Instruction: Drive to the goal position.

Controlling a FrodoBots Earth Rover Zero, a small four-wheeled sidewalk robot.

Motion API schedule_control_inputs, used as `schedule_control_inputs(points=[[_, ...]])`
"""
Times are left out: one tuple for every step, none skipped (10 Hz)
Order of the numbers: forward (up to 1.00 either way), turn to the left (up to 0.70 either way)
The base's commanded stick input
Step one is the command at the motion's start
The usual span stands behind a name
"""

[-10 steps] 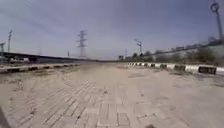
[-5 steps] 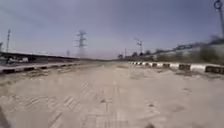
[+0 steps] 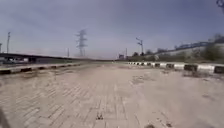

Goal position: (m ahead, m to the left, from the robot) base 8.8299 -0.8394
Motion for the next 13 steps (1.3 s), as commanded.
schedule_control_inputs(points=[[1.00,0.00],[1.00,0.00],[1.00,0.00],[1.00,0.00],[1.00,0.00],[1.00,0.00],[1.00,0.00],[1.00,0.00],[1.00,0.00],[1.00,0.00],[1.00,0.00],[1.00,0.00],[1.00,0.00]])
